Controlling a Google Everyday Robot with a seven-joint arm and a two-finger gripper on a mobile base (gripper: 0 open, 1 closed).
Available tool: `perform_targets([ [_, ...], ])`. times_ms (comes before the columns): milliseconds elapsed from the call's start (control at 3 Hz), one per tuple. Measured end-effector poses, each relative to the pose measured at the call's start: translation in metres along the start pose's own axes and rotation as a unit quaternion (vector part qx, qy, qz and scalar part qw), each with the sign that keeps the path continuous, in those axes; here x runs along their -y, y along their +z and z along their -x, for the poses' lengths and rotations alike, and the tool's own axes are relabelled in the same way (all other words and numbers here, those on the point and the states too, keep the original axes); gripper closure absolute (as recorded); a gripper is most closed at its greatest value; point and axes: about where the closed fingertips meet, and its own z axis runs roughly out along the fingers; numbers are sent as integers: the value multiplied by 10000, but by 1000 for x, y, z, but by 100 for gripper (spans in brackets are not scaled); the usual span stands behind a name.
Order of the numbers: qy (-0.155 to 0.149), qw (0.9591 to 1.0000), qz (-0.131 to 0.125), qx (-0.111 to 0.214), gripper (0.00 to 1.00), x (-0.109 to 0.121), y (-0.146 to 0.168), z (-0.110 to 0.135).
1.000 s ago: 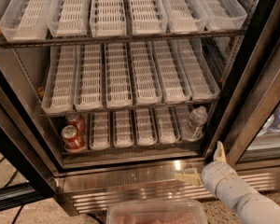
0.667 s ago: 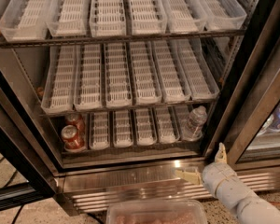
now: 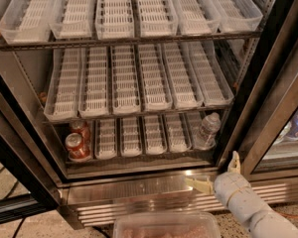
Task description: Pick water bottle from bottom shelf of fridge
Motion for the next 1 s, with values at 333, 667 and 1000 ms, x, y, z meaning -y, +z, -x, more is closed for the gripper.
perform_targets([
  [333,-161,9998,-32,121,0,0,7,4],
  [667,-362,9990,-46,276,0,-1,20,9],
  [1000,-653,9960,-150,583,10,1,36,25],
])
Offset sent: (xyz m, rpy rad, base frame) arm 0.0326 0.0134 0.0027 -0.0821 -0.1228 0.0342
